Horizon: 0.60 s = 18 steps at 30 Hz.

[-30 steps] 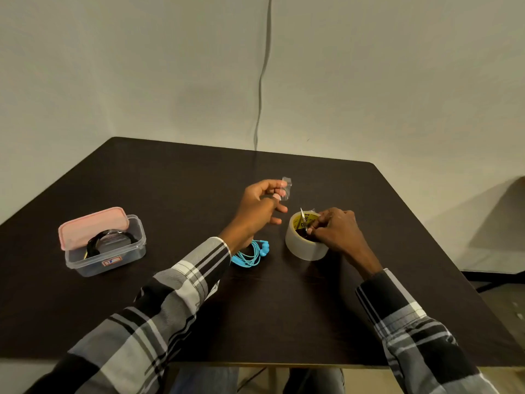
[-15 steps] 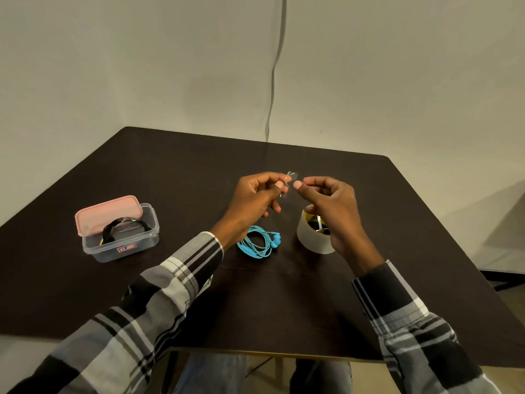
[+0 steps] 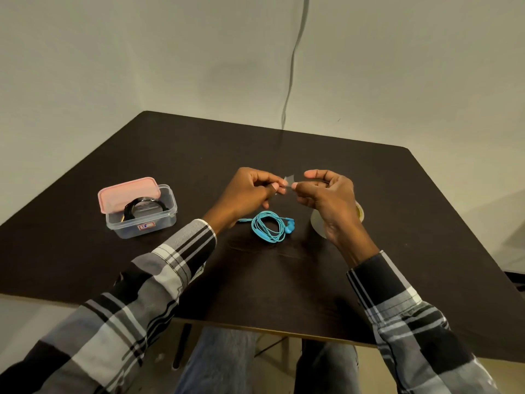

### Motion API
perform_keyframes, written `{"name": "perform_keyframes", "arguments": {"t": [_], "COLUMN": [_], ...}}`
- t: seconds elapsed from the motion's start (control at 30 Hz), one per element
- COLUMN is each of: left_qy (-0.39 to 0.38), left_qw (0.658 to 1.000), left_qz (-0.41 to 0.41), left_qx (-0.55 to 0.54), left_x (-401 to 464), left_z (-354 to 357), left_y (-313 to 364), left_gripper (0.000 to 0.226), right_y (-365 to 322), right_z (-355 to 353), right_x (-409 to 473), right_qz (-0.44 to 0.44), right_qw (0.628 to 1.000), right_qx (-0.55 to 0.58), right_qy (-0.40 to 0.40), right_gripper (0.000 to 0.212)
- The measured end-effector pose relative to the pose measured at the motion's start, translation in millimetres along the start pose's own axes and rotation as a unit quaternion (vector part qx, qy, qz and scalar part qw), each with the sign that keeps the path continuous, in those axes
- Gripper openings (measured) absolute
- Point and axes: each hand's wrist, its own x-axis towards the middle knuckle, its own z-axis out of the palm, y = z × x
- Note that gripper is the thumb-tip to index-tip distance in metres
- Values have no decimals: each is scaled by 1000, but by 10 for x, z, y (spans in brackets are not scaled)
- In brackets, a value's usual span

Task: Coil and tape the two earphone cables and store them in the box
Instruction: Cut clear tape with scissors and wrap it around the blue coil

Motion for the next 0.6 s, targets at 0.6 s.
{"name": "perform_keyframes", "arguments": {"t": [0.6], "left_qy": [-55], "left_qw": [910], "left_qz": [-39], "left_qx": [410], "left_x": [-20], "left_z": [-96], "left_y": [-330], "left_gripper": [30], "right_y": [221], "right_z": [25], "right_x": [-109], "right_qz": [55], "right_qw": [996], "right_qx": [73], "right_qy": [-24], "right_gripper": [34]}}
